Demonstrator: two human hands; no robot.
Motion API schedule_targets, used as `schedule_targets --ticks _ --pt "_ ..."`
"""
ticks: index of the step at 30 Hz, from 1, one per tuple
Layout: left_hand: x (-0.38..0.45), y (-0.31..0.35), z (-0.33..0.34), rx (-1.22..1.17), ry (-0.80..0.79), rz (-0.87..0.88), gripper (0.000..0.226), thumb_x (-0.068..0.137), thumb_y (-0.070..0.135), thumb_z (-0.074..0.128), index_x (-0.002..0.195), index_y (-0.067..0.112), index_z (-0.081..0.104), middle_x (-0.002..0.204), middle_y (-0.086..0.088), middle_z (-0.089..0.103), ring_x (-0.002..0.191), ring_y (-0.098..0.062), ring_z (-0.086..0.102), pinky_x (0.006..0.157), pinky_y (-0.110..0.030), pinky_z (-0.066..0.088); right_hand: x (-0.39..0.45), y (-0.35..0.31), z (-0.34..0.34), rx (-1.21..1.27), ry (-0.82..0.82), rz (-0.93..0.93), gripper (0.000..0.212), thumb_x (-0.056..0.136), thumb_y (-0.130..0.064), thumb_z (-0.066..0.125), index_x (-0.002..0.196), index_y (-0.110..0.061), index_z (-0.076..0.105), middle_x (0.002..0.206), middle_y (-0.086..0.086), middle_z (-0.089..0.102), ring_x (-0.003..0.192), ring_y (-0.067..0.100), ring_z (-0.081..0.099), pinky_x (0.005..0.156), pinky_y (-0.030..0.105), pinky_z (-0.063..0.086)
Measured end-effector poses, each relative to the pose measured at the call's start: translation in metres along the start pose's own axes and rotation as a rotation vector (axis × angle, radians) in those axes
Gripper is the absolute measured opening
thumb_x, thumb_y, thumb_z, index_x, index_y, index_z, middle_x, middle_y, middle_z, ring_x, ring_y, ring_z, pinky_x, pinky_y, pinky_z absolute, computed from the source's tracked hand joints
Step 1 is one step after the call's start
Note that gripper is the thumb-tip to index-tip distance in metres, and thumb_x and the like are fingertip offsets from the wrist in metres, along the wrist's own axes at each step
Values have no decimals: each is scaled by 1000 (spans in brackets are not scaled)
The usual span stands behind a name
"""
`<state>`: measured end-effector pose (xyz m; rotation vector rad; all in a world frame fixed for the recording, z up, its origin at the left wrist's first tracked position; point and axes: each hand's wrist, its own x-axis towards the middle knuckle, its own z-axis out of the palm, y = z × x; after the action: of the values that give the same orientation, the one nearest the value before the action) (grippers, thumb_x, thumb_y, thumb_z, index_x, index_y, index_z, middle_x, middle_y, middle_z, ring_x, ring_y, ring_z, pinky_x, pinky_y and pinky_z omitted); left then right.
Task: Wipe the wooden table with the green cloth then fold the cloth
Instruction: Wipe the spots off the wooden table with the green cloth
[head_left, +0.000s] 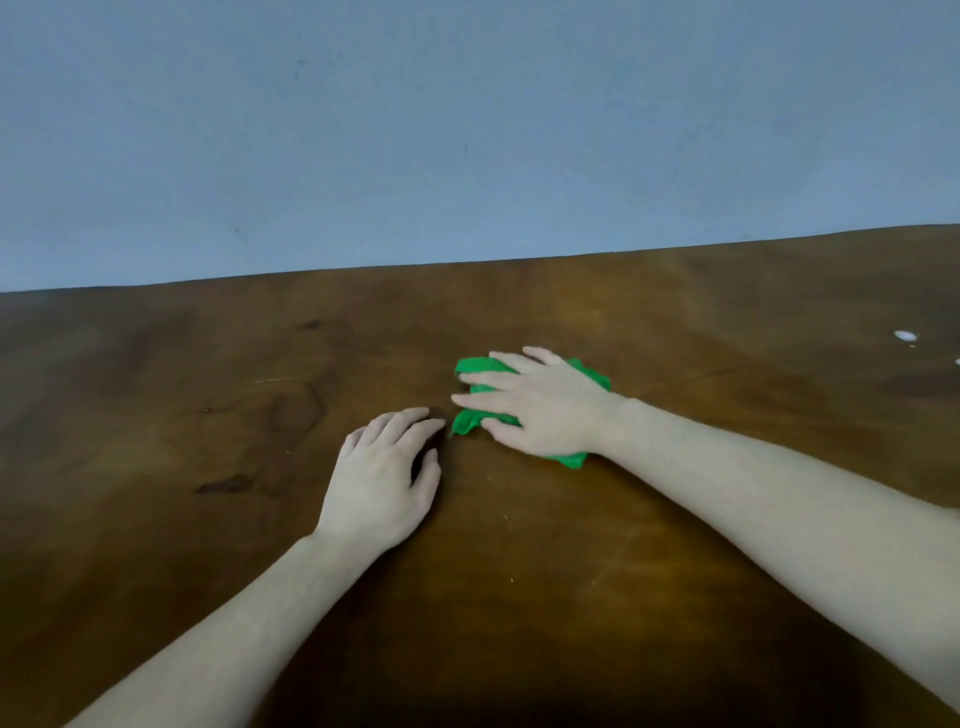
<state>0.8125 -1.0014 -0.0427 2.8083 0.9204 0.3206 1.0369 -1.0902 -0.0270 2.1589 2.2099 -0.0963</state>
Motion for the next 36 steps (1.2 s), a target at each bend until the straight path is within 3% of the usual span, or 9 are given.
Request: schedule_targets --ticks 4,7,12,14,17,23,27,32,36 --pt "0 1 0 -14 -19 -20 47 94 46 31 135 38 52 145 17 46 138 -8 35 116 -37 24 37 65 -6 -26 -49 352 55 105 -55 14 159 -46 15 170 -9 8 157 26 -1 124 58 -2" --pt "2 -1 0 -26 -29 -28 48 93 47 31 136 39 52 145 19 44 138 -6 33 117 -37 21 24 116 -3 -79 -36 635 57 104 -54 13 160 -45 15 171 -2 2 156 32 -2 123 60 1" --pt "3 -2 0 -33 -34 -25 47 93 47 31 135 39 51 145 19 43 138 -5 32 117 -36 17 -4 151 7 6 116 955 58 102 -52 28 158 -40 26 162 10 28 139 40 33 110 51 32" --pt "4 -3 0 -39 -37 -28 47 93 47 31 135 39 51 145 20 43 138 -6 31 118 -37 16 7 142 8 54 224 917 56 101 -44 39 155 -31 36 154 13 42 129 42 44 104 49 38" --pt "5 -5 1 -39 -39 -26 45 94 48 32 134 39 50 145 20 42 139 -6 30 118 -37 16 36 111 6 114 264 683 48 99 -37 45 145 -27 51 152 7 50 131 37 48 107 47 41" --pt "3 -5 2 -113 25 -75 27 96 38 46 122 29 48 133 11 52 127 -8 44 114 -32 23 41 25 11 154 189 8 41 102 -36 48 142 -30 58 154 -2 49 142 21 41 123 41 24" --pt "2 -6 4 -146 39 -59 29 98 35 40 125 28 48 134 9 53 130 -10 43 114 -33 24 -20 -23 15 224 167 -221 38 101 -35 52 138 -30 62 151 -4 52 143 21 39 123 41 23" --pt "1 -6 3 -95 31 7 27 100 37 35 120 29 51 135 9 51 132 -12 40 113 -37 25 -88 -61 16 232 105 -302 42 100 -42 54 142 -37 57 157 -12 43 152 16 27 127 46 16" --pt "0 -8 5 -83 48 47 24 99 34 37 116 30 52 131 9 53 129 -14 42 111 -39 27 -118 -73 19 174 126 -70 59 97 -65 45 152 -47 36 167 -16 16 157 10 1 126 50 -5"
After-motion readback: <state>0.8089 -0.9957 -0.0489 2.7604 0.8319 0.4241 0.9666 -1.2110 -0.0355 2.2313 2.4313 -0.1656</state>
